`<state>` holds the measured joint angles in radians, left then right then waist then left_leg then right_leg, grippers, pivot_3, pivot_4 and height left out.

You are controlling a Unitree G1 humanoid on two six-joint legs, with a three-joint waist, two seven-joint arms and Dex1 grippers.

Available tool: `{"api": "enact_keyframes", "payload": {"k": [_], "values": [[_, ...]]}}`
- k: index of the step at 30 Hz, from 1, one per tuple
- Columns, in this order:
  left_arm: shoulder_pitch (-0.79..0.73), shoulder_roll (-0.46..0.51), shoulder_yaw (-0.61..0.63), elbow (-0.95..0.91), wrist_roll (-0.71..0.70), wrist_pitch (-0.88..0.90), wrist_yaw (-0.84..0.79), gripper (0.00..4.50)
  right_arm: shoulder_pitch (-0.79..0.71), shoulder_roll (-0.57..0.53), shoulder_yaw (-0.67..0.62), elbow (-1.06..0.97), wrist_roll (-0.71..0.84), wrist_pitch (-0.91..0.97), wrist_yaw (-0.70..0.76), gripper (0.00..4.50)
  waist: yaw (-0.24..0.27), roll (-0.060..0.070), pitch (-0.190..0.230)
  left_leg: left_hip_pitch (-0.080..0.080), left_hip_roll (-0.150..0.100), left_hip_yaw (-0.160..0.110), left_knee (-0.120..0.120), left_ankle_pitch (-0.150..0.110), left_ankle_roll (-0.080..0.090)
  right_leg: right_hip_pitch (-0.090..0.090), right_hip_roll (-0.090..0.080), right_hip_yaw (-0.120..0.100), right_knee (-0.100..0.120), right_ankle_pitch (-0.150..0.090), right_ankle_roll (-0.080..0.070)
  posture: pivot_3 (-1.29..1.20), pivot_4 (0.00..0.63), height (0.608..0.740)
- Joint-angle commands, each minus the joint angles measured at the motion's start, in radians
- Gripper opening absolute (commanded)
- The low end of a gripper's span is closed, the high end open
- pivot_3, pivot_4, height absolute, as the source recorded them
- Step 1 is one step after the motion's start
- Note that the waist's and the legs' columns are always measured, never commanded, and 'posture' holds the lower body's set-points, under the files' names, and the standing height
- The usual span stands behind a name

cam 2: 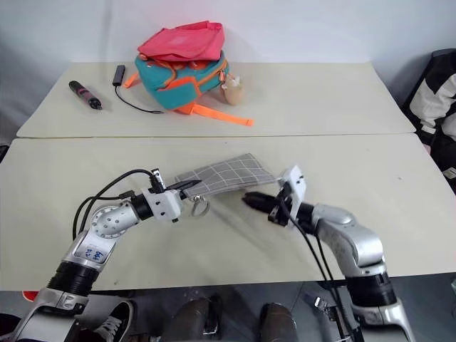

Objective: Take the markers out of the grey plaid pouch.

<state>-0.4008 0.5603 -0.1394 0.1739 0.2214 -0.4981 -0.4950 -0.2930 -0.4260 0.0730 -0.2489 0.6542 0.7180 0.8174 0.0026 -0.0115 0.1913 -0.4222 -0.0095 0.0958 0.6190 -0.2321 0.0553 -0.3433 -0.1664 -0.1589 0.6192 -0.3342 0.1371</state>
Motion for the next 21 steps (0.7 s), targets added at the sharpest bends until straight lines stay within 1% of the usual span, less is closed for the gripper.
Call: {"api": "enact_keyframes", "payload": {"k": [1,4,5,6,8,10,11,15,17,21], "values": [[-0.023,-0.002,-0.007,-0.024,0.016,-0.027,0.009,0.00,0.027,0.025,0.017,-0.087,0.065,0.058,-0.017,2.08,-0.001,0.000,0.000,0.000,0.000,0.000,0.000,0.000,0.000,0.000,0.000,0.000,-0.001,0.000,0.000,0.00,0.150,0.740],[-0.027,-0.006,-0.008,-0.029,0.020,-0.027,0.008,0.00,0.025,0.051,0.053,-0.099,0.045,0.069,-0.051,3.15,-0.002,0.000,0.000,0.000,0.000,0.001,0.000,-0.001,-0.001,0.000,0.000,0.001,-0.001,0.000,0.000,0.00,0.150,0.740],[-0.028,-0.008,-0.009,-0.033,0.023,-0.027,0.009,0.00,0.022,0.070,0.050,-0.094,0.070,0.093,-0.061,3.48,-0.002,0.000,0.000,0.000,0.000,0.001,0.000,-0.003,-0.004,0.000,0.000,0.001,-0.001,0.000,0.000,0.00,0.150,0.740],[-0.028,-0.010,-0.010,-0.036,0.019,-0.026,0.007,0.00,0.016,0.092,0.046,-0.083,0.075,0.096,-0.078,3.48,-0.003,0.000,0.000,0.000,0.000,0.001,0.000,-0.003,-0.004,0.000,0.000,0.001,-0.001,0.000,0.000,0.00,0.150,0.740],[-0.028,-0.010,-0.013,-0.040,0.021,-0.027,0.005,0.00,0.002,0.130,0.041,-0.047,0.024,0.050,-0.125,3.48,-0.003,0.000,0.000,0.000,0.000,0.001,0.000,-0.003,-0.004,-0.001,0.000,0.001,0.000,0.000,0.000,0.00,0.150,0.740],[-0.027,-0.010,-0.016,-0.043,0.021,-0.027,0.005,0.00,-0.001,0.137,0.060,-0.038,-0.025,0.018,-0.138,3.48,-0.003,0.000,0.000,0.000,0.000,0.001,0.000,-0.001,-0.001,-0.001,0.000,0.000,0.001,0.000,0.000,0.00,0.150,0.740],[-0.027,-0.011,-0.017,-0.046,0.018,-0.023,0.003,0.00,-0.005,0.153,0.055,-0.032,-0.021,0.021,-0.150,3.48,-0.002,0.000,0.000,0.000,0.000,0.002,0.000,0.000,-0.001,-0.001,0.000,0.001,0.001,0.000,0.000,0.00,0.150,0.740],[-0.031,-0.019,-0.022,-0.064,0.014,-0.009,0.001,0.00,-0.008,0.189,0.099,-0.035,-0.056,-0.008,-0.162,3.48,-0.004,0.000,0.000,0.000,0.000,0.001,0.000,0.000,-0.001,-0.002,0.001,0.001,0.001,0.000,0.000,0.00,0.150,0.740],[-0.031,-0.023,-0.024,-0.067,0.016,-0.006,0.003,0.00,-0.010,0.214,0.102,-0.032,-0.050,-0.006,-0.168,3.48,-0.004,0.000,0.000,0.000,0.000,0.001,-0.001,0.000,-0.001,-0.002,0.001,0.001,0.001,0.000,0.000,0.00,0.150,0.740],[-0.029,-0.038,-0.029,-0.080,0.007,0.004,-0.002,0.00,-0.046,0.243,0.119,0.012,-0.090,-0.048,-0.167,3.48,-0.004,0.000,0.000,0.000,0.000,0.002,-0.001,0.000,-0.001,-0.002,0.001,0.001,0.001,0.000,0.000,0.00,0.150,0.740]]}}
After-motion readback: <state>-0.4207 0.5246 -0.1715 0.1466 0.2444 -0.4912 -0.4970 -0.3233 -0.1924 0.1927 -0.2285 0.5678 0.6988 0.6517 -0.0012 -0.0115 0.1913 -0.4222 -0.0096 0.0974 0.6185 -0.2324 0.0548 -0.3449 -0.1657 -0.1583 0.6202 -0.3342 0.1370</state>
